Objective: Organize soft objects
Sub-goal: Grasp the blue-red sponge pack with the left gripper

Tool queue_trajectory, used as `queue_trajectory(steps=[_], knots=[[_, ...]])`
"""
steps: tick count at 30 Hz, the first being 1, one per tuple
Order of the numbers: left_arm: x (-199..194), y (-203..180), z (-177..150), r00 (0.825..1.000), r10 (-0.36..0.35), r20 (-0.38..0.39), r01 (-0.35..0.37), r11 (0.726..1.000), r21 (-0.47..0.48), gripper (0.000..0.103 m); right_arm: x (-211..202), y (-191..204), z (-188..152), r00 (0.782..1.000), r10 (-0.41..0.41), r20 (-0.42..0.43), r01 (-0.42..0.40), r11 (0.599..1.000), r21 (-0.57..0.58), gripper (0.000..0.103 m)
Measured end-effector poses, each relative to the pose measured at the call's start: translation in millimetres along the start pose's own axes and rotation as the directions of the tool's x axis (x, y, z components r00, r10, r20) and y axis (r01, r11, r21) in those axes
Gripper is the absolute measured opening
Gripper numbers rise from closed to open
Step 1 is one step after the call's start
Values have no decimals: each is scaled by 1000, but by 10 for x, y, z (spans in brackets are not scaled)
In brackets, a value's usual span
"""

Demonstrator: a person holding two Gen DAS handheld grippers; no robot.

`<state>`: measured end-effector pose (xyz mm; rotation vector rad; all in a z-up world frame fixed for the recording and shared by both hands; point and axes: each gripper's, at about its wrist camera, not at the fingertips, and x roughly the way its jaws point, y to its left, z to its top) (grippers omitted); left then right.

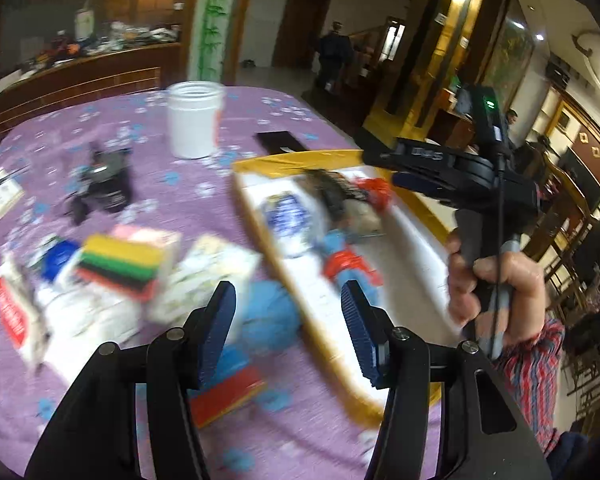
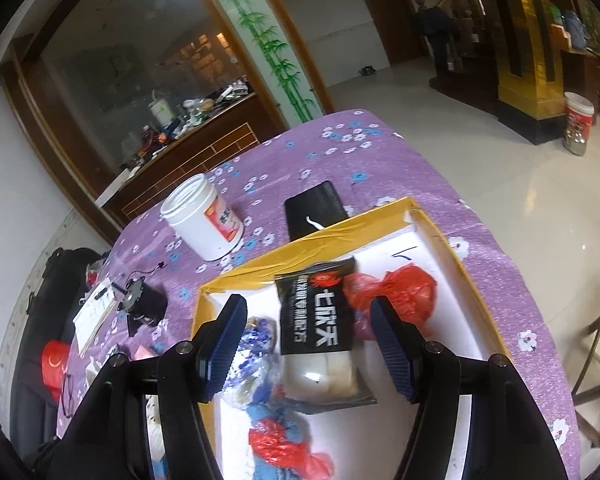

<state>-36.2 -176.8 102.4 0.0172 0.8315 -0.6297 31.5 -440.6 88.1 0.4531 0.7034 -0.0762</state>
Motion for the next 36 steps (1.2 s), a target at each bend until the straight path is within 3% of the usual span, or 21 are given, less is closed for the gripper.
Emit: queue_trajectory(steps=[5,8,13,18,22,27,28,29,31,36], knots=[[-64,406,-187,999,32,-16,-33,997,-73,57,35,41,-30,999,29,-18,-29,1000,-7,66],[-18,525,-276,999,37,-37,-39,997,-69,57,46,29,-35,999,37,-26,-37,999,0,66],[139,395,-434,991,9,-137,4,996,94,65,45,20,-37,999,43,-28,-43,999,4,66],[317,198,-550,979,86,-185,-33,961,275,65,48,40,-48,998,46,-32,-46,999,-2,66],[481,200,-542,971,153,-186,-90,947,309,72,44,56,-54,998,52,-33,-52,999,-7,66],[626,281,-540,971,150,-188,-96,959,268,73,43,95,-66,998,56,-36,-57,998,-22,66],[613,290,-546,973,141,-184,-91,962,256,71,40,98,-67,998,57,-35,-58,998,-23,66],[587,286,-552,975,134,-179,-87,964,251,60,35,98,-67,998,59,-34,-59,998,-23,66],[509,302,-562,978,135,-161,-95,967,238,51,23,95,-66,998,62,-31,-62,998,-24,66],[163,428,-650,990,89,-113,-72,987,145,47,25,100,-69,997,71,-33,-72,997,-25,66]])
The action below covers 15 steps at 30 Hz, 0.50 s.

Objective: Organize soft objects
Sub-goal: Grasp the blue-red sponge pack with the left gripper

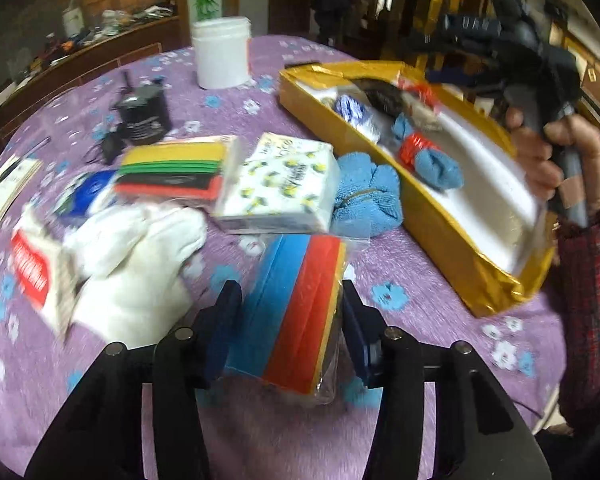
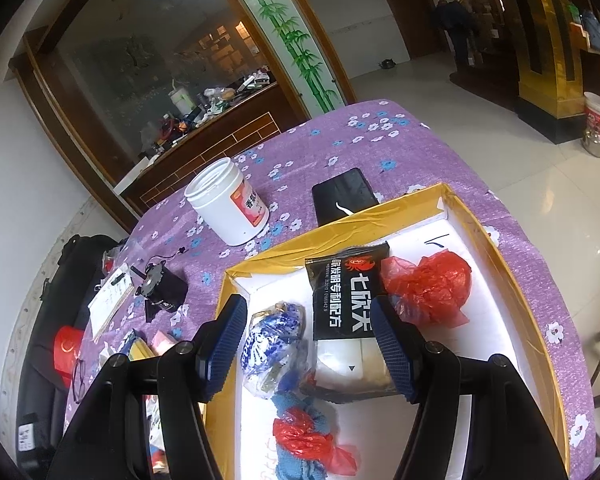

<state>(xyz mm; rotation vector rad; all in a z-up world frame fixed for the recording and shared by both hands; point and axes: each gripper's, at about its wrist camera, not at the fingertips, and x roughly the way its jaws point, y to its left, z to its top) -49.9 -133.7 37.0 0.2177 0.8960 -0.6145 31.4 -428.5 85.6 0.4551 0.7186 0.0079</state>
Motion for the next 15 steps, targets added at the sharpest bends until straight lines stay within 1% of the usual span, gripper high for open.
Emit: queue_trajectory(steps=[3,5,7,9,10,12,14,15], knots=[[-178,156,-179,1000,15,22,-14,998,-62,47,1,38,-8,1000,15,-2,-15,1000,-12,68],[-314,332,-356,998,50,39,-44,991,-124,47,1,94,-26,999,33,-5,-33,999,-31,68],[-384,508,-488,995,89,50,-79,980,-183,47,24,197,-62,998,64,-24,-66,996,-65,68],[-418,710,-588,990,130,51,-112,959,-260,47,41,362,-126,993,109,-49,-114,987,-116,68],[-416,796,-613,990,131,47,-111,947,-302,47,51,468,-166,990,126,-63,-135,979,-151,69],[-437,931,-617,993,105,60,-76,926,-371,47,61,753,-303,982,167,-91,-184,953,-242,69],[-383,936,-615,993,115,36,-93,924,-371,47,98,1058,-486,970,199,-139,-235,913,-334,73],[-362,917,-607,993,118,26,-101,926,-363,47,122,1193,-582,968,193,-158,-240,892,-382,74]])
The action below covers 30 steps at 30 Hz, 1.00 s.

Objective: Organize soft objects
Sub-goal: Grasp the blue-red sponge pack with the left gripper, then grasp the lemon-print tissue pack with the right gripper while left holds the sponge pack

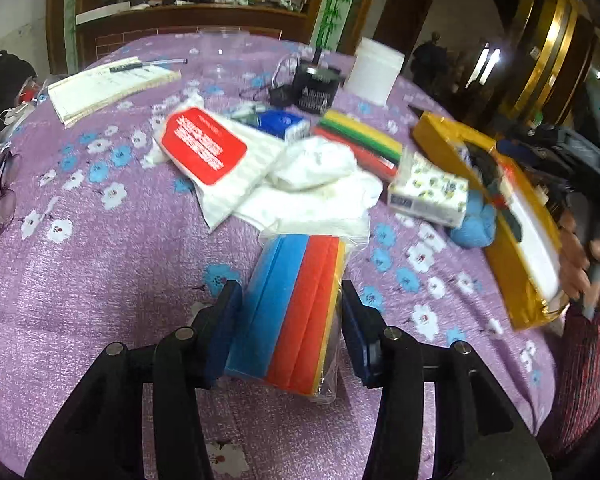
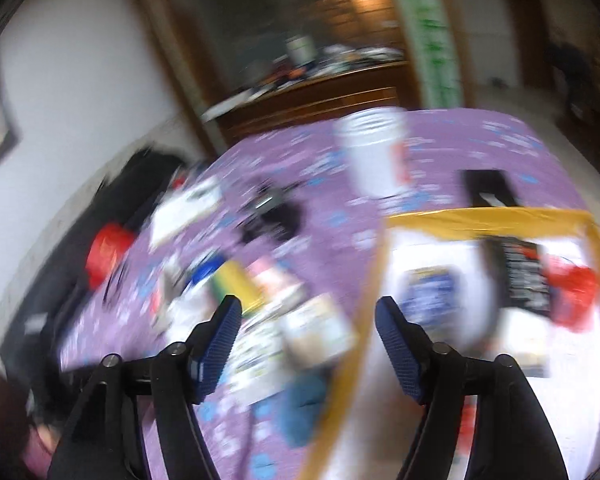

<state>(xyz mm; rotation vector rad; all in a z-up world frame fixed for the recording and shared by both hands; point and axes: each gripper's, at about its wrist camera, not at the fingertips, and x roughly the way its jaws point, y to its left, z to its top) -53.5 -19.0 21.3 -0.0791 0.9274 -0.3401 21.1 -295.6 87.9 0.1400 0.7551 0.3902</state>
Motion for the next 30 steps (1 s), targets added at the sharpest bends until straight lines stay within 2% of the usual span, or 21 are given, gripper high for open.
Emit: queue_trajectory(steps=[3,6,9,13,16,19,22,23,27,30], knots=[[20,-96,-14,999,39,0,-39,998,43,47,220,349,-136,996,-66,-62,57,989,-138,75],[33,-160,-31,998,65,-3,-65,996,67,48,374,505,-214,986,-120,-115,93,971,-220,75],[61,-197,-35,996,88,-11,-87,992,88,48,346,415,-207,988,-111,-110,88,978,-189,75],[77,-241,-39,993,118,-9,-116,987,114,48,464,466,-245,977,-117,-177,75,971,-227,75],[107,-255,-33,991,129,-18,-126,984,125,48,481,580,-283,973,-144,-179,89,955,-284,75],[135,-269,-30,990,142,-24,-138,981,138,49,544,565,-278,961,-187,-204,126,952,-279,75],[136,-273,-37,988,150,-23,-145,979,145,49,631,564,-289,946,-221,-239,148,946,-288,67],[140,-268,-33,989,147,-24,-142,979,143,49,652,595,-294,942,-234,-241,155,940,-304,60],[139,-270,-36,989,146,-23,-141,980,142,49,609,748,-351,930,-317,-188,232,899,-370,55],[135,-269,-34,990,142,-23,-137,981,140,49,442,869,-411,951,-244,-188,177,932,-317,55]])
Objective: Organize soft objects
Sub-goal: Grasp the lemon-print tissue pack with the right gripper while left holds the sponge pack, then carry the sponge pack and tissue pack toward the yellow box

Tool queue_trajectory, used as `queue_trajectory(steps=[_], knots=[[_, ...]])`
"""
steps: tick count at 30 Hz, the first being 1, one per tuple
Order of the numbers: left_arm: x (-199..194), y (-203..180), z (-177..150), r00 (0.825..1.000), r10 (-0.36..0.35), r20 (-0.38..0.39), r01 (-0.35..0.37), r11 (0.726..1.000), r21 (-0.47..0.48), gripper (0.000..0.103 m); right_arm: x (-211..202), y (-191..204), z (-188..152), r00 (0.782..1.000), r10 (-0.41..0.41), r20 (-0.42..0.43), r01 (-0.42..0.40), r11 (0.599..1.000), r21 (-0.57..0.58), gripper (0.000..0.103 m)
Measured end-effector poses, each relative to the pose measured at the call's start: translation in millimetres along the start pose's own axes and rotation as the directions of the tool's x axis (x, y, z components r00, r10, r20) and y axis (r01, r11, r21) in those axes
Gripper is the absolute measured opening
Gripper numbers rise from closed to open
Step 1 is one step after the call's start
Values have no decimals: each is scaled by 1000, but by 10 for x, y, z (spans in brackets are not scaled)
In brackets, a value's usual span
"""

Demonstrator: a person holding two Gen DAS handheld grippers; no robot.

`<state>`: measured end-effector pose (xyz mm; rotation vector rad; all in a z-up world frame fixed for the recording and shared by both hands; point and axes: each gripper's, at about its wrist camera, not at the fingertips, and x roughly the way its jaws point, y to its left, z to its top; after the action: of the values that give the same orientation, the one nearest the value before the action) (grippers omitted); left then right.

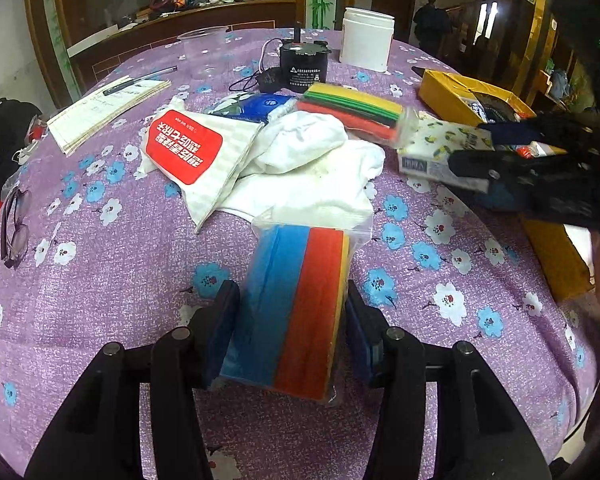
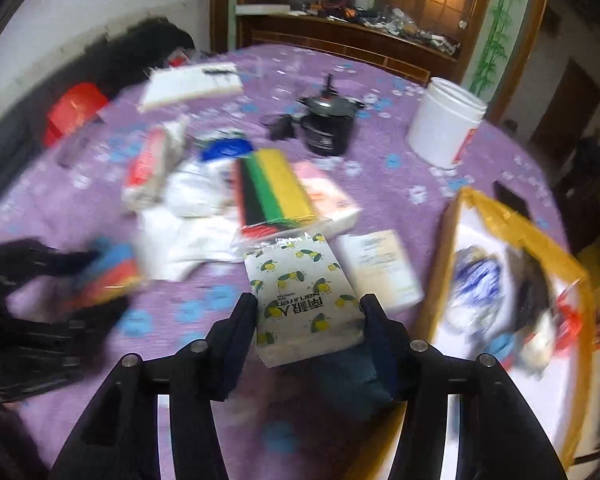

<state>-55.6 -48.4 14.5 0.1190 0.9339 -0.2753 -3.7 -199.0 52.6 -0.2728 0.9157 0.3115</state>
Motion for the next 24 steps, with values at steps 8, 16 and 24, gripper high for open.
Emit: queue_trajectory(steps=[8,16,24], knots=[[-7,4,3,1000,-5,1,5,1000,-4,49,-3,364,-382,986,160,-43,-156,984,81,58],[-2,3,-4,1000,-3,-5,3,1000,2,54,31,477,-409,997,77,-31,-77,997,10,71],[-36,28,-7,1000,0,16,0,1000,-18,48,-55,382,-332,995,95,43,-97,994,49,53]])
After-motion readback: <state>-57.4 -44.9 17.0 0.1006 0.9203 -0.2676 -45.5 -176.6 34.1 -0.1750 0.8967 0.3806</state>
